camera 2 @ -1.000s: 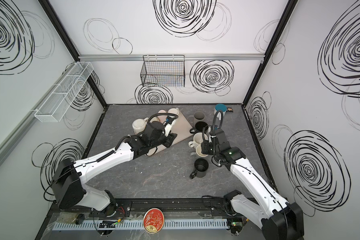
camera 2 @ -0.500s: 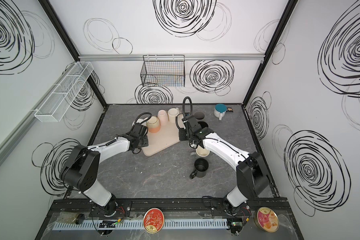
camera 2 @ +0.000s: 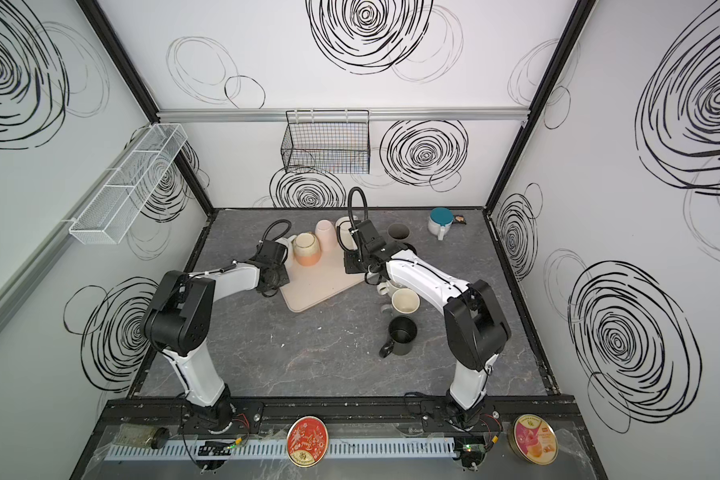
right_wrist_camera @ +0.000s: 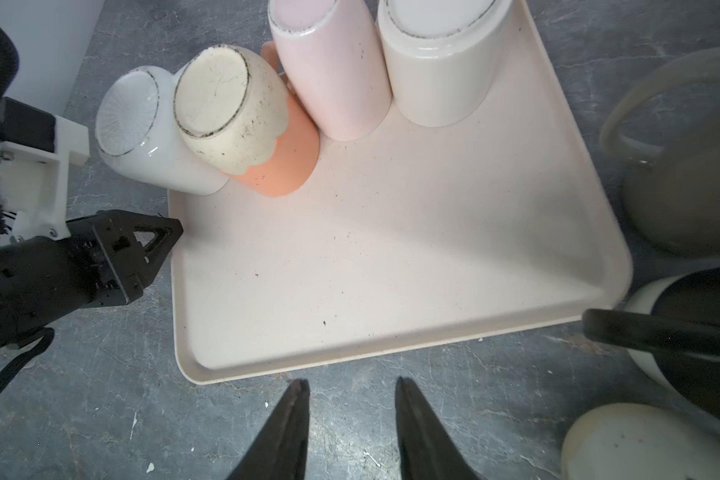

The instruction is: Turn the mug right side up

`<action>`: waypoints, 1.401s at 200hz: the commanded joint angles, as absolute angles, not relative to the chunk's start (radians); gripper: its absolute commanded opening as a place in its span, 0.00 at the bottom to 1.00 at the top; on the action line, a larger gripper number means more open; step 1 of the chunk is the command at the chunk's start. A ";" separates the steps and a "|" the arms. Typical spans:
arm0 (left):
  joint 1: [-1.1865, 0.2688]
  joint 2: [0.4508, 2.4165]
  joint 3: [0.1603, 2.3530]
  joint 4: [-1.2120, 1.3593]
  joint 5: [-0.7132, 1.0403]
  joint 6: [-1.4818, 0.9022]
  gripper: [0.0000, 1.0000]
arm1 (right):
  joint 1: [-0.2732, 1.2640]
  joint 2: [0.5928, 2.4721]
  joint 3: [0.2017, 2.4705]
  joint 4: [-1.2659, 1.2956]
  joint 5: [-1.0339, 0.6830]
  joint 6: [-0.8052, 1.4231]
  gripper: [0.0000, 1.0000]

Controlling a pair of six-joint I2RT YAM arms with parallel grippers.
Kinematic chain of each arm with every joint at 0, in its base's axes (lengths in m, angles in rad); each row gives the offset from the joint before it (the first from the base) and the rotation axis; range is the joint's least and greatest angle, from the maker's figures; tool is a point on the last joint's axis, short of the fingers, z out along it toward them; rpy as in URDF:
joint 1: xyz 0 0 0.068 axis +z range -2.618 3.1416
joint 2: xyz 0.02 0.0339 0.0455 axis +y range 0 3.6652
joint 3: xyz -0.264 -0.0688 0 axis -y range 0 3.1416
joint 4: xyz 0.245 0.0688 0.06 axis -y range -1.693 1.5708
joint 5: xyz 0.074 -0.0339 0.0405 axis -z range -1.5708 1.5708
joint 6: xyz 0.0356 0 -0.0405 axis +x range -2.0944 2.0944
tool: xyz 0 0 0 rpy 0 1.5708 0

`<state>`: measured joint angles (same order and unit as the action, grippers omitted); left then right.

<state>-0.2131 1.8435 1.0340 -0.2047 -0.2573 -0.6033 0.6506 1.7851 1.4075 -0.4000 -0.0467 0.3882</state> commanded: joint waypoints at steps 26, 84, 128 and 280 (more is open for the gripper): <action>-0.072 1.772 0.923 -0.290 -0.305 -0.635 0.06 | 0.631 1.861 1.475 -0.451 -0.065 0.361 0.39; 0.113 1.697 0.872 -0.302 -0.296 -0.603 0.05 | 0.618 1.969 1.594 -0.486 -0.078 0.345 0.39; 0.208 1.657 0.905 -0.310 -0.285 -0.571 0.17 | 0.622 2.066 1.645 -0.470 -0.104 0.346 0.39; -0.036 1.577 1.242 -0.438 -0.299 -0.310 0.69 | 0.685 2.154 1.740 -0.466 -0.147 0.342 0.39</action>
<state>-0.0399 1.4719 1.1423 -0.4290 -0.2970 -0.3836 0.6647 2.2002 1.7401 -0.4595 -0.1394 0.3504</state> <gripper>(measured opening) 0.689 0.395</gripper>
